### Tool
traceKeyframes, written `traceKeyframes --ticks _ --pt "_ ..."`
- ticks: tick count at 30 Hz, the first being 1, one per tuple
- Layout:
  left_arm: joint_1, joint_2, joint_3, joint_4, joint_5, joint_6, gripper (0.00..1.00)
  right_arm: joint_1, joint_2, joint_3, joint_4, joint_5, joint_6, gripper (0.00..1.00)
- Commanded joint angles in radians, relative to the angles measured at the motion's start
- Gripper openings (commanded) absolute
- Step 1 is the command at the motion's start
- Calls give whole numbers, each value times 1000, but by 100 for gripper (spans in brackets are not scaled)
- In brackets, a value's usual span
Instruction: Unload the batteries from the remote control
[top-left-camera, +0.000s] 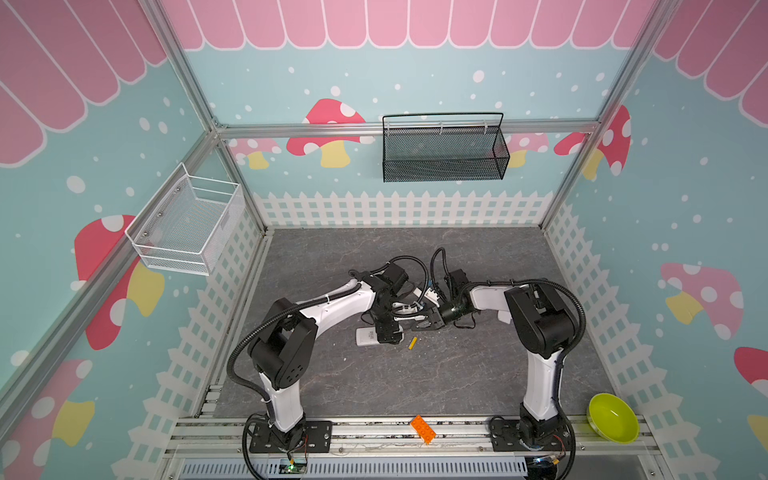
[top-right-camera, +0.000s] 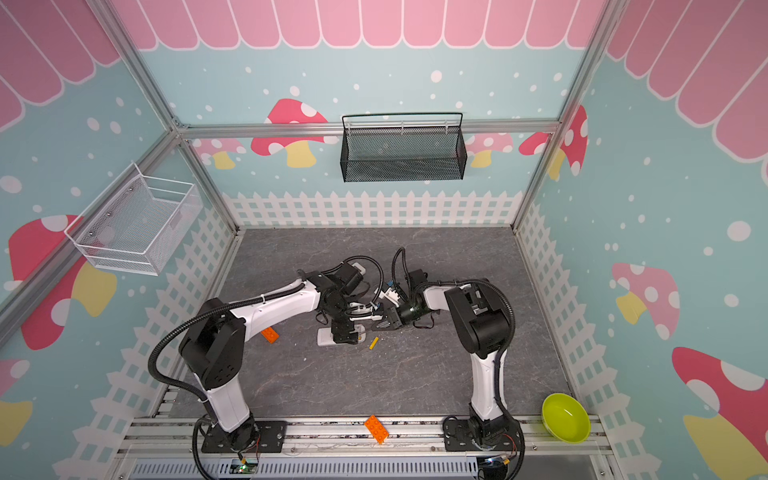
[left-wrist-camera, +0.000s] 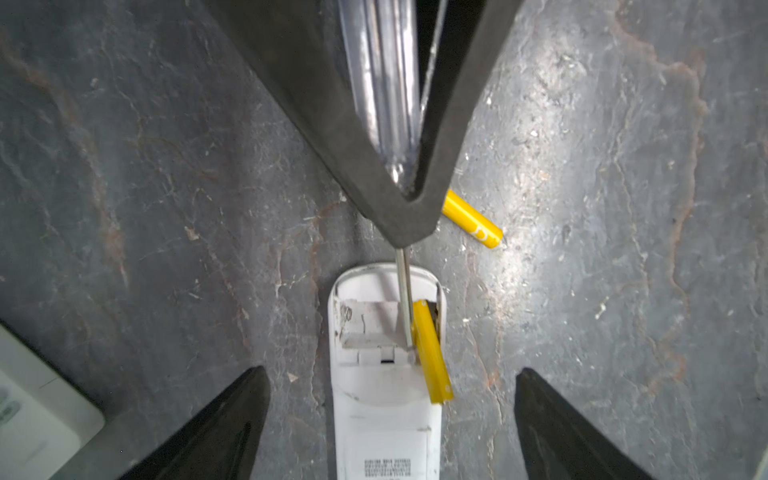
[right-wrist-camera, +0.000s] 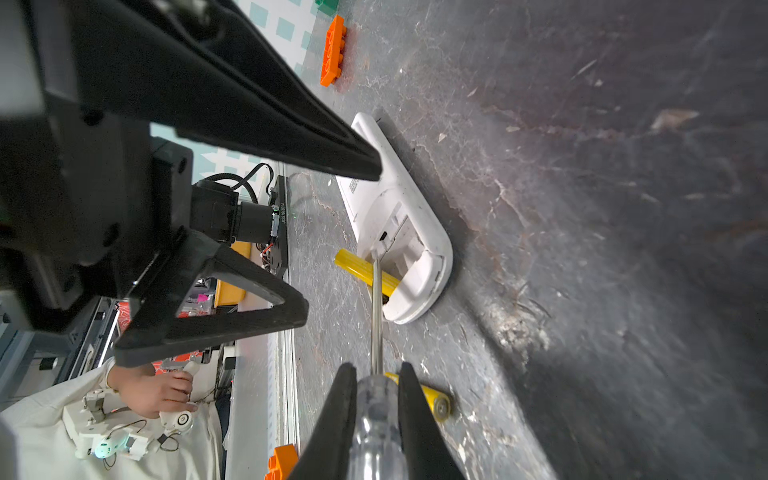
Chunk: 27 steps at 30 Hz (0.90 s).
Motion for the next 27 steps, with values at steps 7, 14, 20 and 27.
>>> traceKeyframes --ticks 7,14,20,27 --pt "-30 -19 -25 -68 4 -18 79 -3 37 12 -24 19 -39 0" --pt "-29 -5 -83 35 -41 -8 66 -3 28 2 -30 36 -45 0" --pt "-31 12 -110 109 -48 -23 55 -4 26 -6 -29 37 -47 0" --pt "-30 24 -120 145 -39 -34 39 -8 31 2 -38 45 -51 0"
